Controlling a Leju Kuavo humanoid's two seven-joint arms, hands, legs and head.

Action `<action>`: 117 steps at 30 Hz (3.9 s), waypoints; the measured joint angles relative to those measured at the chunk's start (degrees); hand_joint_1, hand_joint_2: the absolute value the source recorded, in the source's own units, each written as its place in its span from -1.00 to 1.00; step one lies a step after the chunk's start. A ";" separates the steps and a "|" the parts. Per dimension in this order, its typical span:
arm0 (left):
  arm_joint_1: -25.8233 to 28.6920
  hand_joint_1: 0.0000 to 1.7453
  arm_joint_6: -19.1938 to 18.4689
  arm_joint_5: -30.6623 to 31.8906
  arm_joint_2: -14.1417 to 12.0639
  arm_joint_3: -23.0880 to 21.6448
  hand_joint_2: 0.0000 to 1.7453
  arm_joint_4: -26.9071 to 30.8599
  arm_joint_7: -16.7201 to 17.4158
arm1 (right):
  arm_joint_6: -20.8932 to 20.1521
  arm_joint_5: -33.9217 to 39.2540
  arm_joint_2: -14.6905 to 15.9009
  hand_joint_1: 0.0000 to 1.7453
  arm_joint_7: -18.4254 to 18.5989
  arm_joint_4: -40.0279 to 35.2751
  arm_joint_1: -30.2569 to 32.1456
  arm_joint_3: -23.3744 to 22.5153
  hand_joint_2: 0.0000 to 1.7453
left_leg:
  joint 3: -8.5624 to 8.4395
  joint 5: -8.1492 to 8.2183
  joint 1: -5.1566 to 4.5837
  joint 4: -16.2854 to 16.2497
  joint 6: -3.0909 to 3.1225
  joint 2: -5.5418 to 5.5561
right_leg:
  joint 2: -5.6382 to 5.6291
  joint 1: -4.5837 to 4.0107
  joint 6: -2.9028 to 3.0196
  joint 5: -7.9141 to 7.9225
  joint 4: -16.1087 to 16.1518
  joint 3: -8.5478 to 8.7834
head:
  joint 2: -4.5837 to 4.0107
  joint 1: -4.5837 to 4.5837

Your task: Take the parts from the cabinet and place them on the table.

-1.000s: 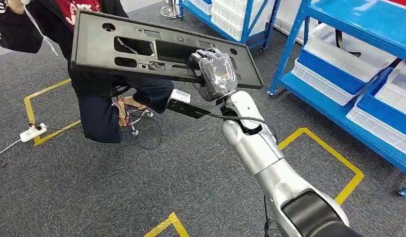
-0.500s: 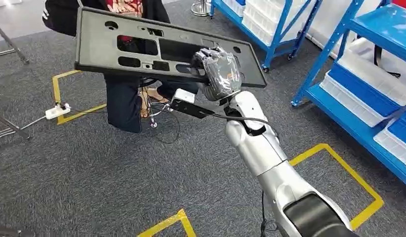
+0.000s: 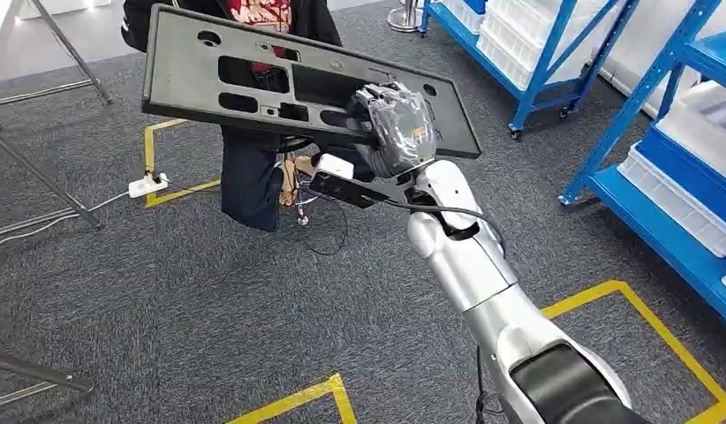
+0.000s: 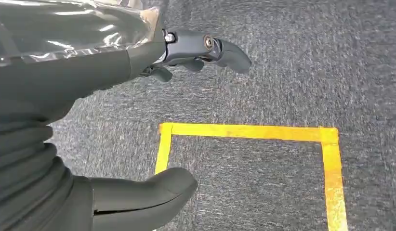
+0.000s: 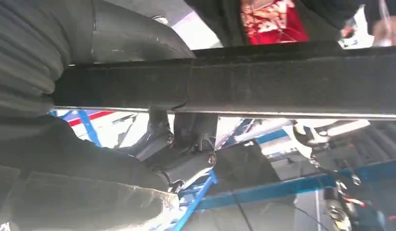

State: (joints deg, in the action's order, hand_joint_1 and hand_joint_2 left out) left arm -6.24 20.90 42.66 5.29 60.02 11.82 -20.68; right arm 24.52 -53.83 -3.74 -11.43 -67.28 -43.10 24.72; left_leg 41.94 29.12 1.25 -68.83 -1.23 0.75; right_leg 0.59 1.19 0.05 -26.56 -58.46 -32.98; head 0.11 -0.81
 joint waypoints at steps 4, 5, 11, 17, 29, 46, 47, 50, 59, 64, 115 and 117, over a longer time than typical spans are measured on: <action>0.10 -1.00 -0.13 0.02 0.02 0.00 1.00 -0.02 0.02 | -0.07 0.26 0.07 1.00 -0.46 0.07 -0.08 0.07 1.00 | 2.44 0.52 -0.02 -5.28 0.18 -0.35 | 2.31 -0.64 0.24 -0.17 -0.02 0.00 | 0.00 0.00; 0.11 -1.00 -0.15 0.02 -0.02 0.00 1.00 0.00 0.02 | -0.07 0.28 0.07 1.00 -0.57 0.07 -0.20 0.09 1.00 | 0.15 -1.52 -0.06 -1.19 0.43 -0.62 | 2.77 -0.70 0.28 -0.22 -0.02 0.08 | 0.00 0.00; -0.22 -1.00 -0.15 0.00 -0.26 0.00 1.00 0.02 -0.15 | -0.04 0.61 0.00 1.00 -0.98 0.20 -1.13 0.28 1.00 | -5.44 -4.79 -1.27 9.77 1.97 -2.43 | 5.65 -1.76 -0.63 -0.76 -0.06 0.36 | 0.00 -0.22; -0.57 -1.00 -0.18 -0.04 -0.37 0.02 1.00 0.07 -0.15 | 0.11 0.66 0.02 1.00 -1.07 0.61 -0.99 0.50 1.00 | -5.72 -5.60 -0.70 10.57 3.42 0.86 | -0.27 -0.99 -0.64 -7.96 -17.79 -8.31 | 0.00 -0.42; 0.24 -1.00 -0.22 -0.42 -0.39 0.55 1.00 0.09 -0.46 | 0.55 0.72 -0.68 1.00 -1.57 0.96 -0.82 0.92 1.00 | -3.50 -3.74 -0.50 7.26 0.84 0.97 | -0.97 0.00 -0.16 0.54 0.07 -0.45 | 0.00 -0.11; -0.14 -1.00 -0.24 -0.74 -0.52 1.07 1.00 0.18 -0.59 | 0.87 0.79 -1.44 1.00 -2.16 1.07 -0.75 1.27 1.00 | -6.01 -5.74 -0.72 10.82 3.71 -0.27 | 0.12 -1.15 -0.46 -5.30 -10.31 -4.85 | 0.00 -0.57; -0.17 -1.00 -0.24 -0.74 -0.55 1.07 1.00 0.22 -0.59 | 0.87 0.76 -1.31 1.00 -2.16 1.11 -0.62 1.27 1.00 | -5.90 -5.77 -0.72 10.82 3.76 0.46 | -0.17 -1.11 -0.42 -7.09 -15.40 -7.28 | 0.00 -0.55; 0.07 -1.00 -0.24 -0.76 -0.55 1.09 1.00 0.22 -0.59 | 0.87 0.76 -1.11 1.00 -2.16 1.14 -0.24 1.29 1.00 | -5.86 -5.87 -0.71 10.77 3.73 2.44 | -0.38 -1.08 -1.56 -6.42 -16.51 -8.10 | 0.00 -0.59; 0.41 -1.00 -0.26 -0.74 -0.42 1.11 1.00 0.22 -0.59 | 0.90 0.96 -1.44 1.00 -2.36 1.11 -0.57 1.36 1.00 | -4.45 -5.51 -0.69 9.71 1.43 3.66 | -1.40 0.03 -0.76 0.52 0.39 -0.07 | 0.00 -0.42; 0.15 -1.00 -0.24 -0.50 -0.42 1.09 1.00 0.24 -0.46 | 1.11 1.44 -1.38 1.00 -2.84 1.29 -0.53 1.36 1.00 | 3.54 1.81 -0.36 -6.94 0.66 -0.08 | 1.57 -0.68 0.34 0.29 0.39 -0.11 | 0.00 -0.15; 0.05 -1.00 -2.23 0.26 -0.07 1.09 1.00 0.26 -0.13 | 1.84 2.95 1.14 1.00 -1.97 1.99 -1.15 1.11 1.00 | -6.36 -5.19 -0.69 10.62 2.64 4.49 | -3.45 0.20 -3.22 0.31 -0.37 -0.68 | 0.00 -0.39; 0.12 -1.00 -2.23 0.26 -0.07 1.09 1.00 0.26 -0.11 | 1.84 2.91 1.09 1.00 -1.97 1.99 -1.01 1.14 1.00 | -5.94 -5.54 -0.51 10.68 2.03 5.04 | -2.44 0.05 -2.44 0.58 -0.29 -1.07 | 0.00 -0.24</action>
State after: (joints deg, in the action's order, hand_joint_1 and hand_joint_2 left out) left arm -6.13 18.67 42.93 5.22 61.11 12.09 -20.79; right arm 26.36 -50.93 -2.64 -13.40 -65.29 -44.11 25.86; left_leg 36.00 23.57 0.74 -58.15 0.79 5.79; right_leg -1.85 1.24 -2.39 -25.97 -58.75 -34.05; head 0.11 -1.05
